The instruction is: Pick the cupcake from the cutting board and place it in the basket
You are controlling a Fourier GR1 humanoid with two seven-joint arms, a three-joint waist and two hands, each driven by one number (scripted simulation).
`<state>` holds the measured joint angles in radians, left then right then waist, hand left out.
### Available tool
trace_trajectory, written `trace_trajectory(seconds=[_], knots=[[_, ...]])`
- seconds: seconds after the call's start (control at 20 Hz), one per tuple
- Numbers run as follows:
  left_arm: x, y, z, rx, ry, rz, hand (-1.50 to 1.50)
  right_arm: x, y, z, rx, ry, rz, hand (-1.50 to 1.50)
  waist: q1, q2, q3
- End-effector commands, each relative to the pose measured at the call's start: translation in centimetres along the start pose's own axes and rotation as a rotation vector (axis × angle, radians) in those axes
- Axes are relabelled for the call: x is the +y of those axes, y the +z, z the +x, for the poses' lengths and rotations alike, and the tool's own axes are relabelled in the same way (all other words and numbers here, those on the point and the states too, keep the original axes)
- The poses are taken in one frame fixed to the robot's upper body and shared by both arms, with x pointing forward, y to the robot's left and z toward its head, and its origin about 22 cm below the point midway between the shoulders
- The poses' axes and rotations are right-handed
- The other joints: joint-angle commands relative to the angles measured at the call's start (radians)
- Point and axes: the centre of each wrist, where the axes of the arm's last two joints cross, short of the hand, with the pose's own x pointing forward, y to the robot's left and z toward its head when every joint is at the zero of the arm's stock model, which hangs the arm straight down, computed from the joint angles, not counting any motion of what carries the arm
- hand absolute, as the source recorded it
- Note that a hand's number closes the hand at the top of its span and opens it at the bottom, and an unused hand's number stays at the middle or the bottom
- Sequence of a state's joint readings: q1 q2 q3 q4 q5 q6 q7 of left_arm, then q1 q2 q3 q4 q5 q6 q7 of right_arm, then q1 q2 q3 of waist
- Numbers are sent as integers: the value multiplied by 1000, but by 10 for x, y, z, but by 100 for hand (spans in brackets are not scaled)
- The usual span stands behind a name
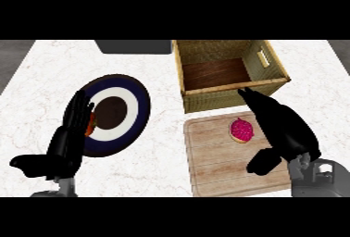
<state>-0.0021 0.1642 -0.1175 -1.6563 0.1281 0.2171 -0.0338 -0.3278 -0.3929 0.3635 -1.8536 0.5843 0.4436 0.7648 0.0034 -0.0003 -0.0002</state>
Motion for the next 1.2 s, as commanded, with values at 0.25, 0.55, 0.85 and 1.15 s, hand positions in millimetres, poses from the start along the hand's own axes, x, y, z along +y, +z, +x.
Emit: trace_trajectory(seconds=[0.25,0.55,0.85,1.15], knots=[[-9,-19,19,-10,-5,2,0,15,6,18,16,4,14,-150,-5,-1,0],[4,-2,11,-8,-9,10,0,56,-16,-34,28,20,57,-150,-2,0,0],[-6,7,-4,12,-1,8,0,43,-21,5,29,17,69,-150,-1,0,0],[0,-24,12,-1,-5,7,0,42,-43,-29,23,7,102,-150,-3,1,0]])
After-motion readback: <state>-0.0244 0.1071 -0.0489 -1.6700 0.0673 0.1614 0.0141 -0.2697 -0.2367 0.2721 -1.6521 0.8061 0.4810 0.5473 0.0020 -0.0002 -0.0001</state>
